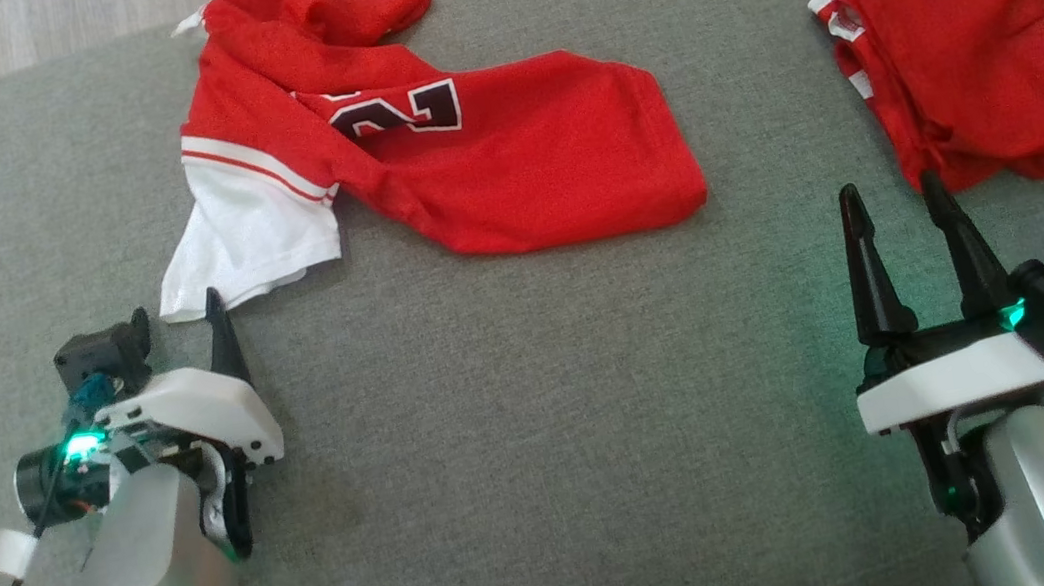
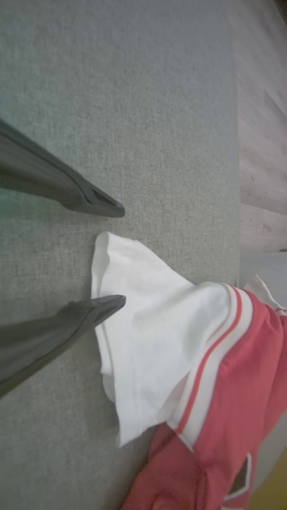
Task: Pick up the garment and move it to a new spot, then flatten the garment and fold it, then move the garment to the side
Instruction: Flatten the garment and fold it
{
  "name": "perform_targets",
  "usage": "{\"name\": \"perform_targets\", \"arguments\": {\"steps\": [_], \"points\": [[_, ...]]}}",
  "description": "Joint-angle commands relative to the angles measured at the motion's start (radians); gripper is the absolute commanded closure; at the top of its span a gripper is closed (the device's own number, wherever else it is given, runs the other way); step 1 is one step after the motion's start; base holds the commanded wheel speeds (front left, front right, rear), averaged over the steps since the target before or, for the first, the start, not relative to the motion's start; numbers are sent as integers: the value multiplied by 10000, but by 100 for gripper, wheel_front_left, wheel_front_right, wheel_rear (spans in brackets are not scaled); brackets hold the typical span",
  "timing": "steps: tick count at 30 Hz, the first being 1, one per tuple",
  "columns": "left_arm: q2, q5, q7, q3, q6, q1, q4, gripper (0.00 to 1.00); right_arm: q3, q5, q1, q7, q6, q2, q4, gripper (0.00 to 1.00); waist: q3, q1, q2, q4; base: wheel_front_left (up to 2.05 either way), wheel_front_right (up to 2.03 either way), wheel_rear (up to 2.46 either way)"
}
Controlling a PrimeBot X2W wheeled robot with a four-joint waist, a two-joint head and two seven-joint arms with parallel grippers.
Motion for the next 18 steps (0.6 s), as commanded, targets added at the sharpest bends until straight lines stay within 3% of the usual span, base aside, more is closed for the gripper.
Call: {"name": "perform_targets", "arguments": {"steps": [1, 13, 14, 15, 18], "points": [[405, 83, 3, 283, -6, -497, 85, 0, 290, 92, -308, -107, 67, 31, -353, 0, 46, -2, 0, -43, 0, 0, 0], [451, -150, 169, 242, -229, -1177, 1480, 0, 308, 103, -407, -107, 67, 32, -412, 0, 206, -2, 0, -78, 0, 0, 0], [446, -176, 201, 234, -270, -1226, 1582, 18, 292, 95, -413, -107, 67, 32, -409, 0, 213, -2, 0, -66, 0, 0, 0], [435, -212, 178, 231, -339, -1270, 1651, 100, 276, 85, -418, -107, 67, 32, -402, 0, 218, -2, 0, -53, 0, 0, 0], [364, -287, -73, 210, -499, -1325, 1778, 100, 227, 64, -413, -107, 67, 32, -373, 0, 191, -2, 0, 10, 0, 0, 0]]}}
